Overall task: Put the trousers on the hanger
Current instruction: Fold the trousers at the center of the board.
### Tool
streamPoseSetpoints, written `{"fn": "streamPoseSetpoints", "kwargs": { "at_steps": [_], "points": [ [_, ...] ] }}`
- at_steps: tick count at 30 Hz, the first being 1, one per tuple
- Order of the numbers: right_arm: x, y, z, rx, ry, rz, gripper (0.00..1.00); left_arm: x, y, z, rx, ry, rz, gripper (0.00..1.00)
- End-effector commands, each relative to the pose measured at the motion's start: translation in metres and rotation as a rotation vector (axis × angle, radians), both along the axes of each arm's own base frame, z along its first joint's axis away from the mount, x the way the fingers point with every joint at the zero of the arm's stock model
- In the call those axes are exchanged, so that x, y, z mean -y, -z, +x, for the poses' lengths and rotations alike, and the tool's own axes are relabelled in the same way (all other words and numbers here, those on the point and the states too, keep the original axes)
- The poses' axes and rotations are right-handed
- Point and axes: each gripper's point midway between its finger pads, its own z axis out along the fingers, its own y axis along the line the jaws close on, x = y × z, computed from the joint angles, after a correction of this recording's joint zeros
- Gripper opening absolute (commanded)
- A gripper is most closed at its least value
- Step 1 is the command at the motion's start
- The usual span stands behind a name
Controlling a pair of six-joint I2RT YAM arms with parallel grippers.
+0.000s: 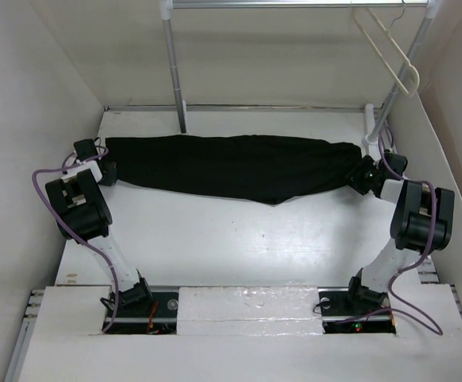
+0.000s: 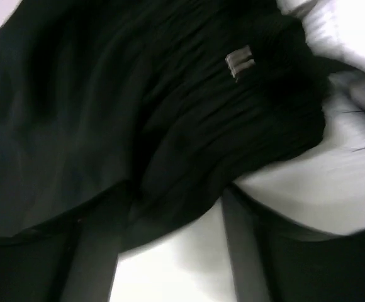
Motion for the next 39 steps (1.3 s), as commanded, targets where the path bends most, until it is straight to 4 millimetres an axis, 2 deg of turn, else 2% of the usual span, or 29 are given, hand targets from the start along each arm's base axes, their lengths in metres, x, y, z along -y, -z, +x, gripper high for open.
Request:
{"fn": "streamPoseSetpoints", "kwargs": {
  "at_steps": [1,2,3,5,6,8,9,10,11,12,13,15,16,18,19,20,22,23,25,27,28,29,30,32,35,36,37,38,39],
  "points": [
    [0.015,0.010,0.018,-0.016,0.136,0.003,0.54,-0.010,-0.009,-0.005,-0.042,0.018,0.055,0.00],
    [0.016,0.012,0.020,-0.015,0.144,0.008,0.44,-0.011,-0.013,-0.004,-0.036,0.020,0.062,0.00],
    [0.016,0.011,0.021,-0.011,0.146,0.013,0.24,-0.011,-0.014,-0.004,-0.037,0.023,0.066,0.00],
    [0.018,0.012,0.016,-0.030,0.162,0.006,0.11,-0.014,-0.018,-0.003,-0.040,0.027,0.082,0.00],
    [0.018,0.002,0.016,-0.008,0.161,-0.005,0.01,-0.014,-0.018,-0.005,-0.051,0.032,0.085,0.00],
    [0.015,0.003,0.000,-0.049,0.139,-0.026,0.00,-0.022,-0.024,-0.007,-0.060,0.030,0.110,0.00],
    [0.020,-0.015,-0.005,-0.016,0.128,-0.067,0.00,-0.022,-0.023,-0.011,-0.079,0.032,0.115,0.00],
    [0.025,-0.017,-0.014,-0.029,0.133,-0.092,0.00,-0.027,-0.025,-0.015,-0.089,0.028,0.126,0.00],
    [0.025,-0.014,-0.031,-0.080,0.131,-0.096,0.00,-0.030,-0.029,-0.019,-0.098,0.029,0.155,0.00],
    [0.040,-0.023,-0.057,-0.077,0.144,-0.136,0.00,-0.040,-0.026,-0.036,-0.143,0.006,0.168,0.00],
    [0.040,-0.023,-0.057,-0.077,0.145,-0.137,0.00,-0.041,-0.026,-0.036,-0.144,0.005,0.168,0.00],
    [0.054,-0.010,-0.091,-0.149,0.162,-0.143,0.00,-0.046,-0.029,-0.050,-0.182,0.001,0.198,0.00],
    [0.058,-0.015,-0.100,-0.143,0.170,-0.152,0.00,-0.046,-0.027,-0.057,-0.210,-0.003,0.204,0.00],
    [0.062,-0.004,-0.127,-0.192,0.166,-0.150,0.00,-0.048,-0.030,-0.069,-0.248,-0.002,0.230,0.00],
    [0.070,-0.007,-0.137,-0.184,0.185,-0.147,0.00,-0.047,-0.028,-0.075,-0.264,0.002,0.232,0.00],
    [0.069,-0.005,-0.147,-0.204,0.188,-0.136,0.00,-0.049,-0.035,-0.078,-0.261,-0.005,0.254,0.00],
    [0.069,-0.001,-0.169,-0.233,0.173,-0.121,0.00,-0.046,-0.033,-0.091,-0.298,0.005,0.257,0.00],
    [0.069,-0.007,-0.175,-0.223,0.171,-0.133,0.00,-0.046,-0.040,-0.096,-0.301,0.002,0.274,0.00],
    [0.067,-0.010,-0.187,-0.235,0.152,-0.160,0.00,-0.042,-0.036,-0.115,-0.352,0.005,0.273,0.00],
    [0.057,-0.015,-0.199,-0.254,0.133,-0.154,0.00,-0.039,-0.042,-0.131,-0.378,-0.008,0.284,0.00],
    [0.047,-0.016,-0.211,-0.289,0.121,-0.136,0.00,-0.031,-0.039,-0.158,-0.417,-0.026,0.267,0.00],
    [0.047,-0.016,-0.211,-0.288,0.114,-0.142,0.00,-0.031,-0.039,-0.158,-0.417,-0.026,0.267,0.00],
    [0.048,-0.016,-0.215,-0.308,0.115,-0.151,0.00,-0.025,-0.032,-0.172,-0.446,-0.025,0.253,0.00],
    [0.049,-0.026,-0.221,-0.335,0.115,-0.162,0.00,-0.031,-0.038,-0.186,-0.433,-0.054,0.271,0.00],
    [0.053,-0.024,-0.212,-0.329,0.110,-0.147,0.00,-0.035,-0.031,-0.196,-0.463,-0.062,0.252,0.00],
    [0.057,-0.027,-0.206,-0.312,0.110,-0.157,0.03,-0.034,-0.029,-0.196,-0.475,-0.063,0.241,0.03],
    [0.058,-0.029,-0.201,-0.292,0.094,-0.156,0.20,-0.031,-0.026,-0.198,-0.481,-0.057,0.224,0.05],
    [0.058,-0.030,-0.198,-0.289,0.088,-0.140,0.46,-0.030,-0.025,-0.199,-0.484,-0.064,0.222,0.26],
    [0.055,-0.030,-0.195,-0.283,0.072,-0.116,0.61,-0.029,-0.024,-0.202,-0.486,-0.062,0.224,0.36]
  ]
}}
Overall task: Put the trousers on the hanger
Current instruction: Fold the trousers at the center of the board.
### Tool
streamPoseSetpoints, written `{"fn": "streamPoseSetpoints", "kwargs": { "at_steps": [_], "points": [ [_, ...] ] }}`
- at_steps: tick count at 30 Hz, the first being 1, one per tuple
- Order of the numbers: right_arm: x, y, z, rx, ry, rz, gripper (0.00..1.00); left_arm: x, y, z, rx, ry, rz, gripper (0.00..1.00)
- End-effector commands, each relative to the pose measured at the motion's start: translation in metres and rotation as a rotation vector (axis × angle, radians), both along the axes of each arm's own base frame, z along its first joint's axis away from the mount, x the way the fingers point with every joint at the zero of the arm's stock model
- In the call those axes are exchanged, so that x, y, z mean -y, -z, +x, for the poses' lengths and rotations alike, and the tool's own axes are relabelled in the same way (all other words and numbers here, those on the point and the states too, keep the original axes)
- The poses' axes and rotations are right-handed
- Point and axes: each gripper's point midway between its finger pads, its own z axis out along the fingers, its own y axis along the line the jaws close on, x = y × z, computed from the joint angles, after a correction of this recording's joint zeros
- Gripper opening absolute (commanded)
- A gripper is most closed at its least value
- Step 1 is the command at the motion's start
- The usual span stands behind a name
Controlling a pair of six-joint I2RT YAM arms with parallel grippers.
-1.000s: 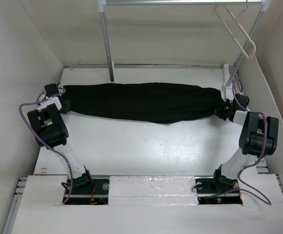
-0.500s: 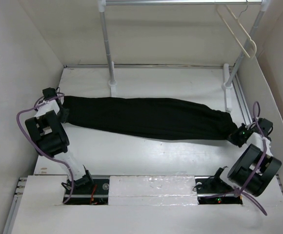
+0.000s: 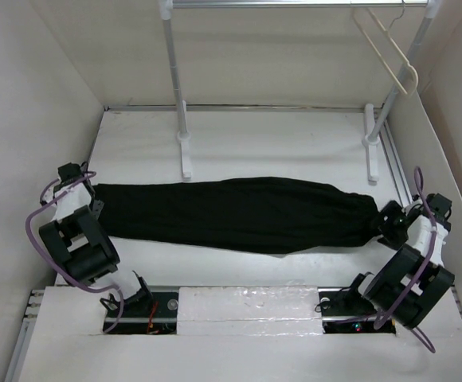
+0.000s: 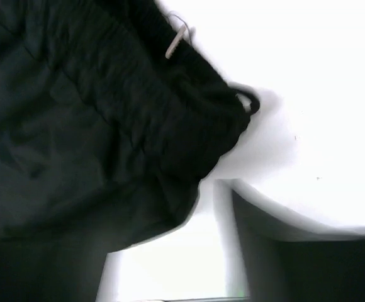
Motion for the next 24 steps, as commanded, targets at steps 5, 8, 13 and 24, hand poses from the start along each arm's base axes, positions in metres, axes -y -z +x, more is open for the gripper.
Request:
{"fn": "streamPoseSetpoints", "kwargs": {
  "at_steps": [5,8,13,24],
  "points": [
    [0.017,-0.024,0.025,0.096,-0.026,-0.055,1.00,0.017,-0.041,0.025,0.128,0.061,0.028,0.65],
    [0.020,-0.022,0.022,0.071,-0.009,-0.080,1.00,0.045,-0.080,0.059,0.242,0.173,0.066,0.69],
    [0.035,-0.008,0.007,0.006,0.079,-0.134,1.00,0.154,-0.133,0.105,0.460,0.551,0.092,0.68],
    [0.020,0.046,0.037,0.025,0.058,-0.034,1.00,0.376,-0.076,0.064,0.460,1.142,-0.179,0.63]
  ]
}}
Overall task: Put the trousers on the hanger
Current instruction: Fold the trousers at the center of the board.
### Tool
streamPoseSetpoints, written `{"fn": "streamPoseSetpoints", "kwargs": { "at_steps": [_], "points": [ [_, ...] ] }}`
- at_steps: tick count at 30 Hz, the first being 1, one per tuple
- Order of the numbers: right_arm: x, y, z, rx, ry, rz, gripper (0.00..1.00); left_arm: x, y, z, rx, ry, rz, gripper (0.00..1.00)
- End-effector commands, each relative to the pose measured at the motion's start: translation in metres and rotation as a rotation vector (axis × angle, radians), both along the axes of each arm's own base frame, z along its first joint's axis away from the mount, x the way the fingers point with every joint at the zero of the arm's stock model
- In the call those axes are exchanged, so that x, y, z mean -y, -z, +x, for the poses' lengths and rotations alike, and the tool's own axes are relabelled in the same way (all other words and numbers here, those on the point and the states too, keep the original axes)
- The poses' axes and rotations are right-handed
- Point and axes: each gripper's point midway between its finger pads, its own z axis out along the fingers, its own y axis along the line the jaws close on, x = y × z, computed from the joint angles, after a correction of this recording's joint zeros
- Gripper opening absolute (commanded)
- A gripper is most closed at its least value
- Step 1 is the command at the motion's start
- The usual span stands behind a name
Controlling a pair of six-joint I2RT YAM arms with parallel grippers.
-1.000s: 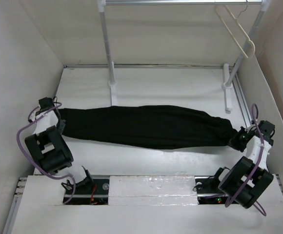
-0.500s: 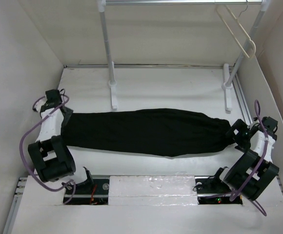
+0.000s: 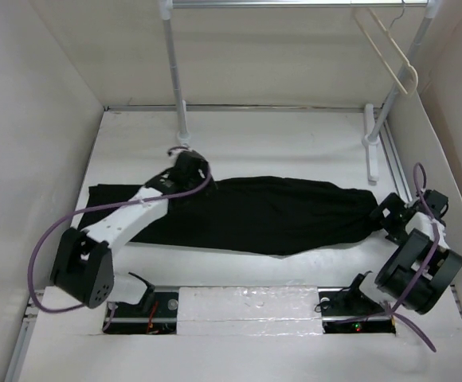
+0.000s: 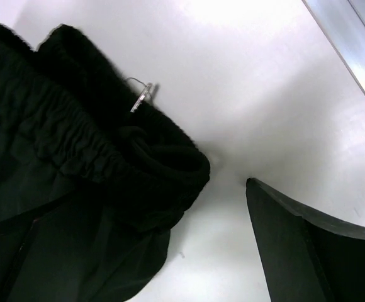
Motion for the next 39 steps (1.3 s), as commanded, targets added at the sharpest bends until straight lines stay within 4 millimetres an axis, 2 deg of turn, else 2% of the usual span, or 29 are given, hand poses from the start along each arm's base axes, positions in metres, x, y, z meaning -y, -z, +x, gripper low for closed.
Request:
{"fn": "streamPoseSetpoints", "kwargs": {
  "at_steps": [1,3,6,9,10,11,12,13,14,16,17,18,19,20,21,23,24,26,27,28,30,31,32,34,35,36,37,38,39],
  "points": [
    [-0.018,0.021,0.015,0.017,-0.039,0.052,1.00,0.051,0.007,-0.012,0.004,0.129,-0.014,0.64],
    [-0.023,0.023,0.022,0.043,-0.010,0.062,1.00,0.068,0.018,-0.020,-0.021,0.172,-0.004,0.63],
    [-0.019,0.021,0.034,0.107,0.039,0.049,0.87,0.069,0.029,-0.021,-0.048,0.176,0.005,0.63],
    [-0.022,0.023,0.044,0.142,0.035,0.070,0.60,0.061,0.034,-0.019,-0.040,0.160,0.048,0.63],
    [-0.021,0.023,0.046,0.152,0.036,0.065,0.42,0.055,0.038,-0.023,-0.056,0.154,0.072,0.63],
    [-0.016,0.014,0.050,0.195,0.043,0.027,0.30,0.044,0.044,-0.020,-0.068,0.132,0.085,0.63],
    [-0.015,0.014,0.050,0.196,0.043,0.026,0.30,0.042,0.048,-0.023,-0.079,0.132,0.092,0.63],
    [-0.012,0.007,0.053,0.214,0.043,0.002,0.16,0.036,0.051,-0.024,-0.084,0.128,0.101,0.63],
    [-0.007,-0.018,0.061,0.288,0.027,-0.045,0.12,0.034,0.055,-0.026,-0.090,0.131,0.112,0.63],
    [-0.008,-0.054,0.062,0.332,0.008,-0.094,0.10,0.029,0.062,-0.029,-0.097,0.139,0.137,0.64],
    [0.002,-0.094,0.070,0.396,0.012,-0.181,0.10,0.028,0.064,-0.030,-0.102,0.141,0.142,0.64],
    [0.003,-0.135,0.064,0.466,0.022,-0.255,0.10,0.034,0.067,-0.033,-0.114,0.161,0.142,0.64],
    [0.002,-0.157,0.064,0.489,0.006,-0.298,0.10,0.039,0.068,-0.034,-0.119,0.174,0.139,0.63],
    [0.010,-0.206,0.068,0.523,-0.004,-0.392,0.11,0.046,0.069,-0.036,-0.122,0.189,0.134,0.63],
    [0.000,-0.207,0.068,0.478,-0.055,-0.373,0.11,0.063,0.069,-0.041,-0.130,0.234,0.120,0.63],
    [-0.009,-0.236,0.075,0.545,-0.131,-0.379,0.11,0.082,0.069,-0.047,-0.141,0.278,0.109,0.63],
    [-0.014,-0.259,0.076,0.573,-0.156,-0.394,0.10,0.104,0.070,-0.052,-0.149,0.328,0.099,0.63],
    [-0.018,-0.277,0.074,0.570,-0.187,-0.447,0.08,0.124,0.070,-0.059,-0.162,0.369,0.111,0.63],
    [-0.022,-0.289,0.069,0.565,-0.200,-0.466,0.08,0.142,0.069,-0.056,-0.158,0.387,0.112,0.63],
    [-0.031,-0.294,0.067,0.565,-0.221,-0.477,0.08,0.160,0.071,-0.072,-0.167,0.439,0.119,0.63],
    [-0.043,-0.299,0.064,0.567,-0.267,-0.489,0.08,0.193,0.062,-0.074,-0.145,0.465,0.101,0.63],
    [-0.062,-0.300,0.067,0.590,-0.330,-0.473,0.09,0.198,0.061,-0.082,-0.158,0.469,0.120,0.63],
    [-0.077,-0.301,0.066,0.619,-0.381,-0.448,0.09,0.202,0.056,-0.080,-0.154,0.457,0.109,0.63],
    [-0.099,-0.298,0.069,0.649,-0.450,-0.405,0.09,0.203,0.027,-0.071,-0.110,0.417,0.063,0.63],
    [-0.120,-0.297,0.071,0.665,-0.504,-0.365,0.09,0.192,0.015,-0.057,-0.093,0.371,0.042,0.63],
    [-0.129,-0.304,0.075,0.703,-0.524,-0.364,0.09,0.178,-0.013,-0.049,-0.042,0.333,0.000,0.63],
    [-0.138,-0.303,0.078,0.708,-0.539,-0.355,0.09,0.161,-0.026,-0.041,-0.025,0.290,-0.015,0.63],
    [-0.160,-0.305,0.080,0.727,-0.588,-0.324,0.09,0.131,-0.039,-0.018,-0.003,0.203,-0.030,0.63],
    [-0.172,-0.304,0.086,0.727,-0.621,-0.304,0.09,0.107,-0.068,-0.012,0.056,0.157,-0.066,0.63]
  ]
}}
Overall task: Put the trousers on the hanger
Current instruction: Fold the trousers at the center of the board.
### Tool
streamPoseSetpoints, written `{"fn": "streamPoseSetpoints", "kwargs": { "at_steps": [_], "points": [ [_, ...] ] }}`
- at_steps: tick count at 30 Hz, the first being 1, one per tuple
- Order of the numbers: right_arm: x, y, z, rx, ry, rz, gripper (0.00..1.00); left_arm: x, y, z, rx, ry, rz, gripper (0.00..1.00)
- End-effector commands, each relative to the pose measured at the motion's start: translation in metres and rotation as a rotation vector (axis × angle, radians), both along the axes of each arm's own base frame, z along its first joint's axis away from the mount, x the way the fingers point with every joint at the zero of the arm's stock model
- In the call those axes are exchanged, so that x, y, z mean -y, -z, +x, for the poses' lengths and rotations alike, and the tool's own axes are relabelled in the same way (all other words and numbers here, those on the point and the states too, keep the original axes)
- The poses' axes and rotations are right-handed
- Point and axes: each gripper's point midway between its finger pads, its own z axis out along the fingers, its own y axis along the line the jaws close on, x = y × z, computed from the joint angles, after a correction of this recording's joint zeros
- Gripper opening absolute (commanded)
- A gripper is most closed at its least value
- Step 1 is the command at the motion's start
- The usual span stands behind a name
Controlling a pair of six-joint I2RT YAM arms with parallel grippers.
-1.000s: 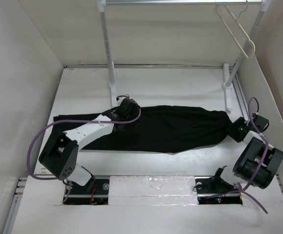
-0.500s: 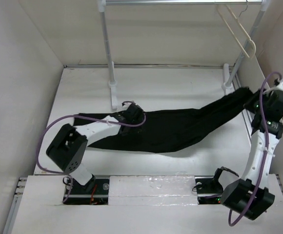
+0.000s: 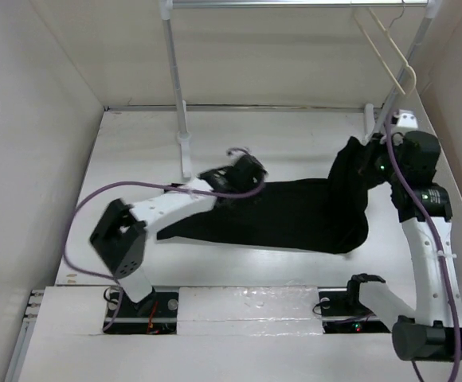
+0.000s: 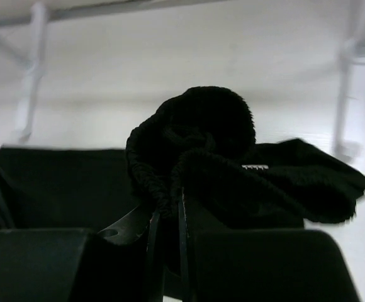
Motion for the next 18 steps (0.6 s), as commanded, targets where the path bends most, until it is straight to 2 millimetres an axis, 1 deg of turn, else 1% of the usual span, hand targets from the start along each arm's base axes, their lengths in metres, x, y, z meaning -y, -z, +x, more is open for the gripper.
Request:
{"fn": "streamPoseSetpoints", "kwargs": {
  "at_steps": [1,2,3,4,5,6,8,9,10,11,12,13,15,16,17,18],
  "points": [
    [-0.044,-0.020,0.012,0.062,-0.117,0.031,0.09,-0.095,-0.096,0.051,0.168,-0.274,-0.109,0.64],
    [-0.087,-0.026,0.021,0.070,-0.199,0.045,0.09,-0.157,-0.138,0.073,0.269,-0.388,-0.142,0.64],
    [-0.087,-0.026,0.021,0.071,-0.200,0.045,0.09,-0.158,-0.138,0.073,0.270,-0.390,-0.142,0.64],
    [-0.102,-0.029,0.023,0.069,-0.219,0.062,0.09,-0.177,-0.149,0.077,0.291,-0.417,-0.144,0.65],
    [-0.113,-0.040,0.030,0.100,-0.211,0.064,0.09,-0.198,-0.166,0.079,0.334,-0.442,-0.147,0.65],
    [-0.144,-0.030,0.034,0.066,-0.273,0.068,0.10,-0.230,-0.172,0.086,0.341,-0.504,-0.149,0.65],
    [-0.172,-0.033,0.042,0.059,-0.283,0.103,0.10,-0.254,-0.185,0.085,0.375,-0.529,-0.166,0.65],
    [-0.186,-0.047,0.047,0.088,-0.283,0.121,0.11,-0.275,-0.187,0.089,0.387,-0.566,-0.156,0.65],
    [-0.219,-0.036,0.047,0.054,-0.331,0.135,0.11,-0.284,-0.190,0.091,0.401,-0.582,-0.155,0.65],
    [-0.235,-0.040,0.052,0.070,-0.334,0.147,0.12,-0.295,-0.190,0.093,0.405,-0.606,-0.153,0.65],
    [-0.253,-0.054,0.052,0.093,-0.363,0.166,0.14,-0.303,-0.192,0.095,0.400,-0.599,-0.198,0.65],
    [-0.290,-0.032,0.051,0.038,-0.417,0.152,0.14,-0.306,-0.190,0.095,0.392,-0.600,-0.210,0.65],
    [-0.325,-0.024,0.049,0.014,-0.455,0.137,0.16,-0.313,-0.182,0.094,0.378,-0.626,-0.207,0.65],
    [-0.352,-0.030,0.039,0.025,-0.502,0.146,0.17,-0.316,-0.182,0.093,0.385,-0.632,-0.196,0.65],
    [-0.379,0.001,0.042,-0.030,-0.542,0.126,0.16,-0.319,-0.181,0.090,0.388,-0.646,-0.184,0.65],
    [-0.396,0.014,0.038,-0.054,-0.572,0.126,0.16,-0.325,-0.181,0.088,0.398,-0.673,-0.160,0.65]
  ]
}}
